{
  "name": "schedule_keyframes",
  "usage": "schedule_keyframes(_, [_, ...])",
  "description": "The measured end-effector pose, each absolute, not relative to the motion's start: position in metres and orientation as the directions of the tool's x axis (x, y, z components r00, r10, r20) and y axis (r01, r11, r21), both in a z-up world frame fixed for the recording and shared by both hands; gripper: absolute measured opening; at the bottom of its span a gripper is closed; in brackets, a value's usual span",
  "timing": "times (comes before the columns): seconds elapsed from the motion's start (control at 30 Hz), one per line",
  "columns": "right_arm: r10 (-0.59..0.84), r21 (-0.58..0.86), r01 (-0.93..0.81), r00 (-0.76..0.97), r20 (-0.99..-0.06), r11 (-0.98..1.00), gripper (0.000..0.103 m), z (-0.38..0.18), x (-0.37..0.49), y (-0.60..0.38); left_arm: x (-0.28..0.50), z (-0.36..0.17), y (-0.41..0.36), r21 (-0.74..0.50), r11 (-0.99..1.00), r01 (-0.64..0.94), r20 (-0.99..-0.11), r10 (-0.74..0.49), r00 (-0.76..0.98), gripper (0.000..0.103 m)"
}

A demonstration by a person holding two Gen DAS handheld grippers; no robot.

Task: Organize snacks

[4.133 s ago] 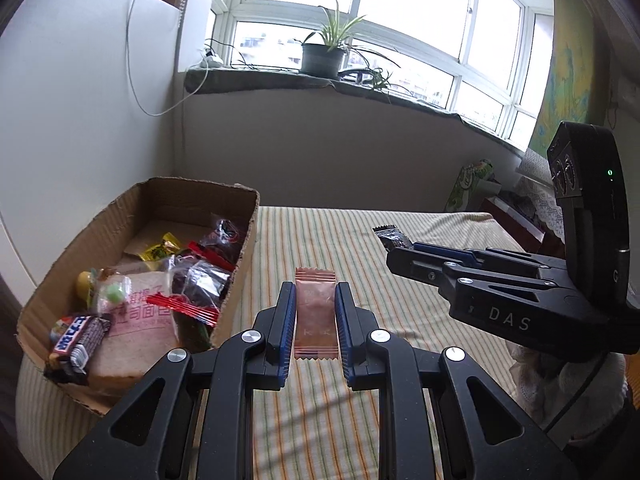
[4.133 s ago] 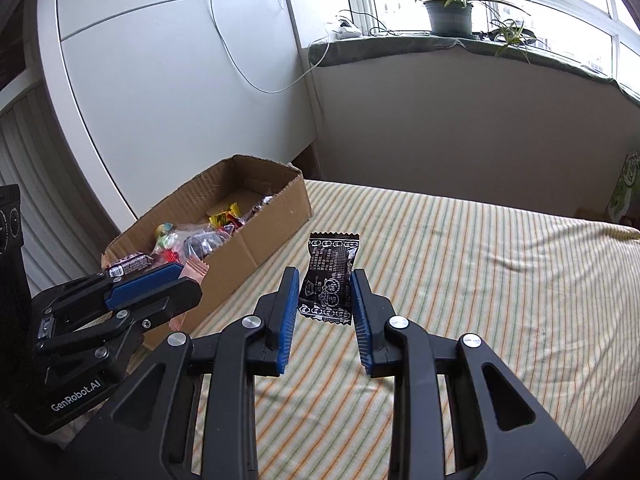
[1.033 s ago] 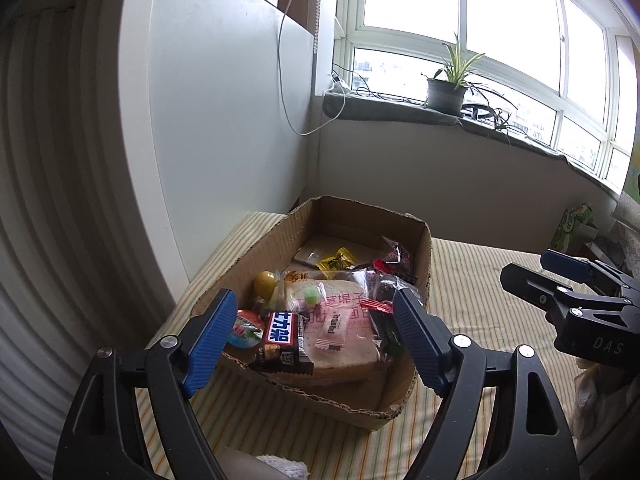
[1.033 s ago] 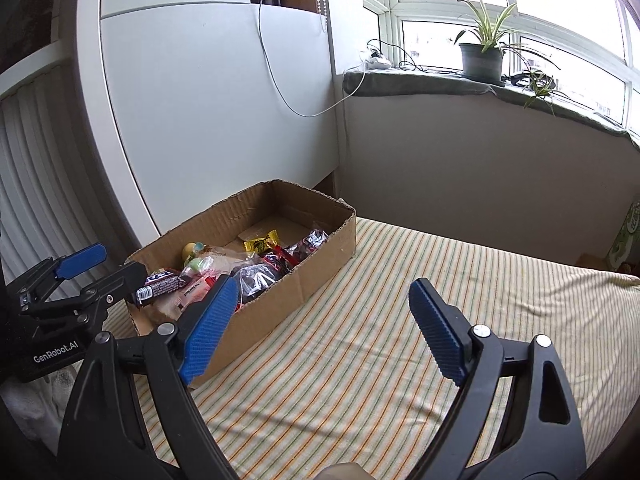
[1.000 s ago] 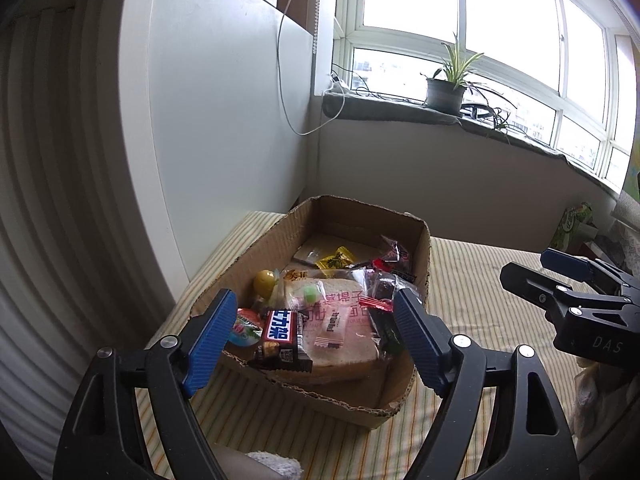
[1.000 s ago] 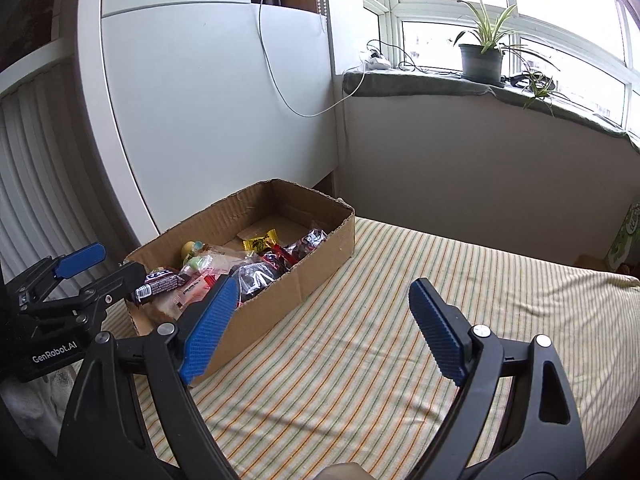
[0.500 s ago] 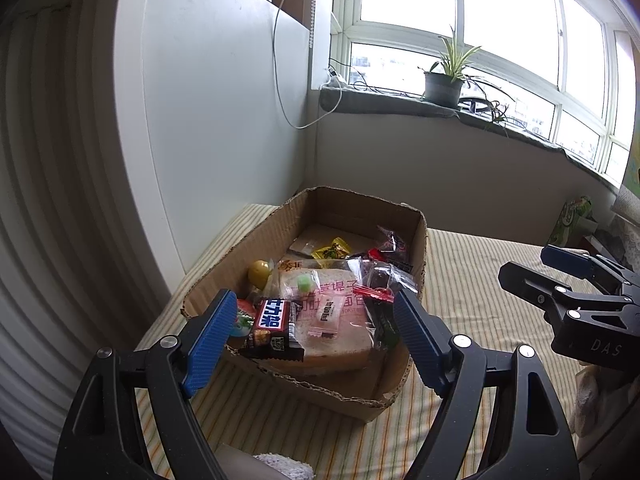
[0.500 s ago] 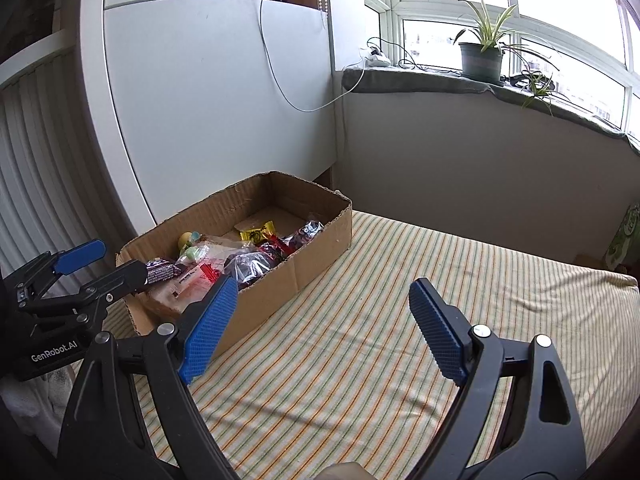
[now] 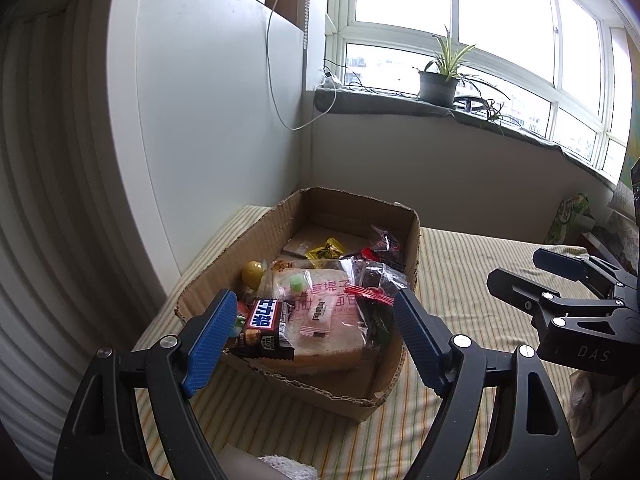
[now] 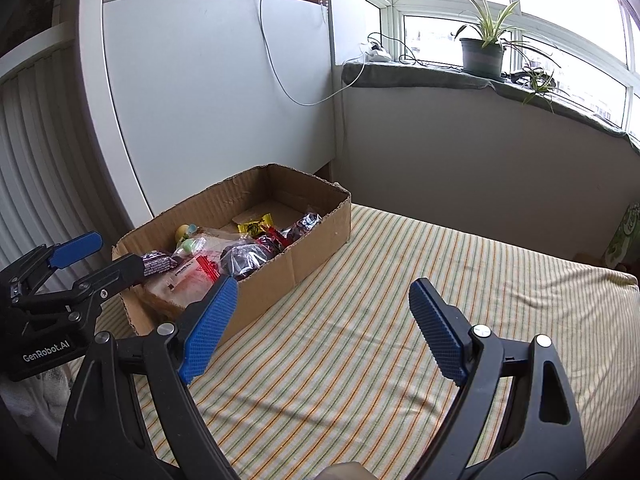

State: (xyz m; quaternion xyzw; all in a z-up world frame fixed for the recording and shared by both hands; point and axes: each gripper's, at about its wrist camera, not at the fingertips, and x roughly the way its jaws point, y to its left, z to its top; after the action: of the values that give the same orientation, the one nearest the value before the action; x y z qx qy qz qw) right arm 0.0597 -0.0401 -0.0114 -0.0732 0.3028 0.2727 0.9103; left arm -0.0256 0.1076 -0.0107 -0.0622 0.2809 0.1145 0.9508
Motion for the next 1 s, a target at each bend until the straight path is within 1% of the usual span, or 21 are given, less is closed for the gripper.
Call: schedule_keyframes(1.0, [0.445, 0.022, -0.548, 0.655, -0.611, 0.836, 0.090, -0.0180, 0.0595, -0.0372, -0.0257, -0.0110, 0.1089, -0.055, 0.965, -0.255, -0.545, 0.185, 0.818, 0.080])
